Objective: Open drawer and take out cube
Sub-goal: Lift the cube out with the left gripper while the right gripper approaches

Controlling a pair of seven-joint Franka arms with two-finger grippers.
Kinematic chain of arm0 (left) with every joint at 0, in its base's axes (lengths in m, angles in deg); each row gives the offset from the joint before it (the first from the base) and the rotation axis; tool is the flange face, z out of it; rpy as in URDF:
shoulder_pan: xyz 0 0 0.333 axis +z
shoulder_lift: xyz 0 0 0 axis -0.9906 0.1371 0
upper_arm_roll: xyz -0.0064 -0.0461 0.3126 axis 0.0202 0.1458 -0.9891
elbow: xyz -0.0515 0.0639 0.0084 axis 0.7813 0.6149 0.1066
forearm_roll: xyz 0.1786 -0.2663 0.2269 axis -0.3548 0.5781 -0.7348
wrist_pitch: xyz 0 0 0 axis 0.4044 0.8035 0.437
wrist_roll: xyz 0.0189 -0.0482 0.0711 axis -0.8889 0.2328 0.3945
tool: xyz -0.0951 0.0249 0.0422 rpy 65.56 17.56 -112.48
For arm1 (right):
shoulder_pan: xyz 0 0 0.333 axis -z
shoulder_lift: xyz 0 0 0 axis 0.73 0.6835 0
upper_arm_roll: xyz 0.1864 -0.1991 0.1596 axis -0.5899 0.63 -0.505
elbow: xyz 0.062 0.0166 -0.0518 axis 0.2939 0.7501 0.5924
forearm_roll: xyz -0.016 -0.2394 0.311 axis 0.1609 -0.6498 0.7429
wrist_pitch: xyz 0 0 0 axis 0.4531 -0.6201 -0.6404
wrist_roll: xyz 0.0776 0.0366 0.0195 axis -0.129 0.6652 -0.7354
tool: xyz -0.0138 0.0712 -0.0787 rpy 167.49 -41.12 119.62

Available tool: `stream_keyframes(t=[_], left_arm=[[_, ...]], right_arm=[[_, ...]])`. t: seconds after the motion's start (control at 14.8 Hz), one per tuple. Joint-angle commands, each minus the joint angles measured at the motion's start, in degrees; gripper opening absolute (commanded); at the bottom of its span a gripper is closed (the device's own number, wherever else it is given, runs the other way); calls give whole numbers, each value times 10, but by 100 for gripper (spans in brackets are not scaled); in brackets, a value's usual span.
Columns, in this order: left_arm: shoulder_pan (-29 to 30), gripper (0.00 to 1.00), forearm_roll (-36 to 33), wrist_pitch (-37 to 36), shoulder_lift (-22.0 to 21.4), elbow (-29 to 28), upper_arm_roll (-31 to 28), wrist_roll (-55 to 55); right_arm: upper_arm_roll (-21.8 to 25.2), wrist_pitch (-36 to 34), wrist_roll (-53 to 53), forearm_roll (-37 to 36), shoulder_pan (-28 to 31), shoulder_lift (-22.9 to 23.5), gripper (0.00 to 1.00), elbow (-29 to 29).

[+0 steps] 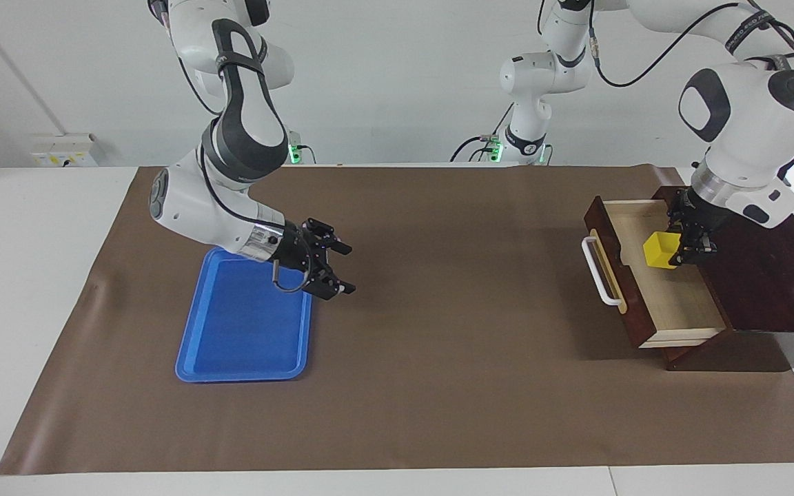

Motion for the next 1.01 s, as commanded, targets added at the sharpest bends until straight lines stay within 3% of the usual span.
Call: stream_keyframes(t=[0.0, 0.34, 0.94], left_arm=[[-49, 0, 4, -55, 18, 35, -4, -62], [-125, 0, 19, -77, 17, 41, -3, -252], [-277, 0, 49, -9, 12, 36, -3, -517]], right_arm=[[-1, -13, -15, 4, 11, 3, 93, -5], [-1, -24, -30, 0, 8, 2, 92, -14], [0, -15, 41, 0, -38, 53, 88, -108]])
